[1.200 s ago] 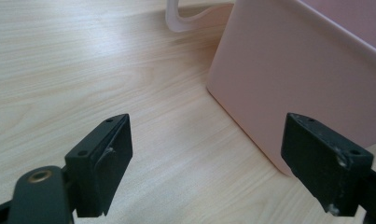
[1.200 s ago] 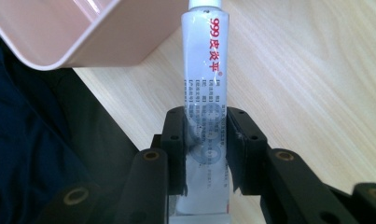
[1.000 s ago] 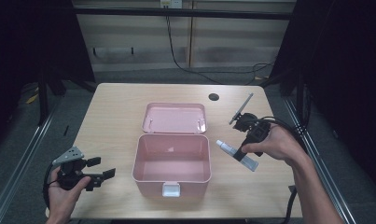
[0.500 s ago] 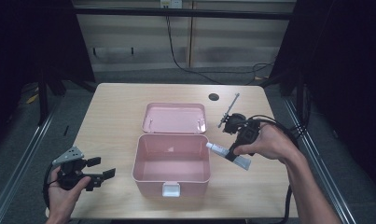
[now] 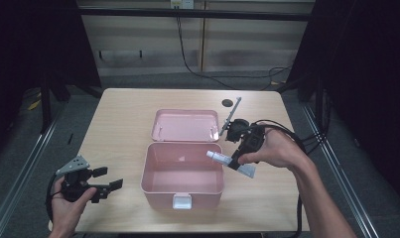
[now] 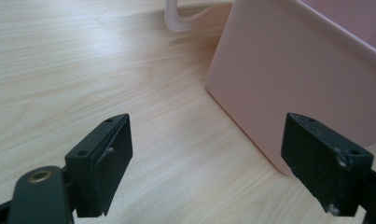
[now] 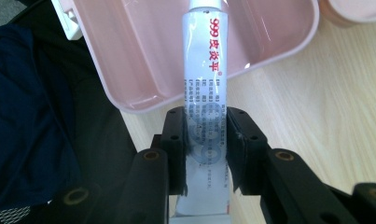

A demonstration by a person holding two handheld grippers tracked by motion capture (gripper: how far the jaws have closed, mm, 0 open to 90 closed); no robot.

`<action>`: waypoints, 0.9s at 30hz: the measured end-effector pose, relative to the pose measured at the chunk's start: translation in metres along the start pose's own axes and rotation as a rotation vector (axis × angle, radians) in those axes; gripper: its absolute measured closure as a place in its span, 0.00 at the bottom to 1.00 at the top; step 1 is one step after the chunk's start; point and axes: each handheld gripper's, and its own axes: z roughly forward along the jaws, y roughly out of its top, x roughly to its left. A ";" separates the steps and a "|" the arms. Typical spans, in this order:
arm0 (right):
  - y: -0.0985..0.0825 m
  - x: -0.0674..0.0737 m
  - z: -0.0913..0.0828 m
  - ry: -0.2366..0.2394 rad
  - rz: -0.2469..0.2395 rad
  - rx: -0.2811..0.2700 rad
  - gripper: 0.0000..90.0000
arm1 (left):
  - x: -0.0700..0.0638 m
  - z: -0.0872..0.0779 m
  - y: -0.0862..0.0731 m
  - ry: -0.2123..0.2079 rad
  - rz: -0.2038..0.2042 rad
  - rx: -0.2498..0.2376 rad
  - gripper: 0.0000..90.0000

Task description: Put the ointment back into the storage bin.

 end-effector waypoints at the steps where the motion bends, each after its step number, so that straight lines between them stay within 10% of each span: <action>1: 0.003 0.001 0.002 0.004 -0.004 -0.003 0.79 | 0.000 0.000 0.000 -0.002 -0.001 -0.002 0.19; 27: 0.057 0.022 0.025 0.049 -0.113 0.048 0.79 | 0.000 0.000 0.000 -0.003 -0.002 -0.001 0.19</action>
